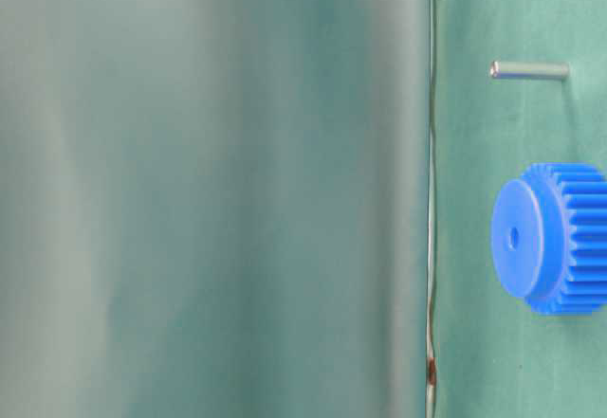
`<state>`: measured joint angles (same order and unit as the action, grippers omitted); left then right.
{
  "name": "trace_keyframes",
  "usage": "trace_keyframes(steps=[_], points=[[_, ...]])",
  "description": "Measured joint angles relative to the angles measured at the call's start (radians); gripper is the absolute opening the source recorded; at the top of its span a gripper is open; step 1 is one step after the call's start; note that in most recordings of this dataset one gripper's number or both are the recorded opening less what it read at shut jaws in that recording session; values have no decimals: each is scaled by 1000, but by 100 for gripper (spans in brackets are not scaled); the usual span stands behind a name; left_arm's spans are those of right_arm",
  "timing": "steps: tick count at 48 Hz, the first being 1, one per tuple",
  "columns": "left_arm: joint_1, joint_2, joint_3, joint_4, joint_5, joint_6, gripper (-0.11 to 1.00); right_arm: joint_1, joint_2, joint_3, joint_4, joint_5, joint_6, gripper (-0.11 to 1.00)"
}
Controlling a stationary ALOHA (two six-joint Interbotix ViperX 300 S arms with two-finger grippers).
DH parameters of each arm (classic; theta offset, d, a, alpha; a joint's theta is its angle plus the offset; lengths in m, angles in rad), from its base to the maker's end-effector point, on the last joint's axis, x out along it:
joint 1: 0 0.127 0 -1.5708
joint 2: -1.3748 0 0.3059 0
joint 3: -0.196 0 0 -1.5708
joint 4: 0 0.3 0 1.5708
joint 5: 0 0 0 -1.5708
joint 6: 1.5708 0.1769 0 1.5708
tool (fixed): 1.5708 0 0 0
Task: Insert the shaft into the center hole of the gear.
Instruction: 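Move the right gripper open toward the silver shaft beside the gear, then lower the right gripper and close it on the silver shaft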
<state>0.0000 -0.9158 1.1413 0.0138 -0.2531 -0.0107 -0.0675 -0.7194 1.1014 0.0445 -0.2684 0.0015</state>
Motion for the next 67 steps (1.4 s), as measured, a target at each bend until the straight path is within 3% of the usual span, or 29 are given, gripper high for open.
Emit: trace_keyframes(steps=[8, 11, 17, 32, 55, 62, 67], points=[[0, 0, 0, -2, -2, 0, 0, -35, 146, -26, 26, -40, 0, 81], [0, 0, 0, -2, 0, 0, 0, -49, 206, -41, 31, -49, 0, 92], [0, 0, 0, 0, 0, 0, 0, -71, 324, -71, 35, -66, 0, 84], [0, -2, 0, 0, 0, 0, 0, -117, 569, -98, 80, -118, 2, 85], [0, -2, 0, 0, 0, 2, 0, -118, 727, -104, 130, -179, 0, 82], [0, -2, 0, 0, 2, 2, 0, -120, 727, -104, 130, -181, 0, 69], [0, -2, 0, 0, 6, 2, 0, -120, 727, -104, 132, -179, 0, 47]])
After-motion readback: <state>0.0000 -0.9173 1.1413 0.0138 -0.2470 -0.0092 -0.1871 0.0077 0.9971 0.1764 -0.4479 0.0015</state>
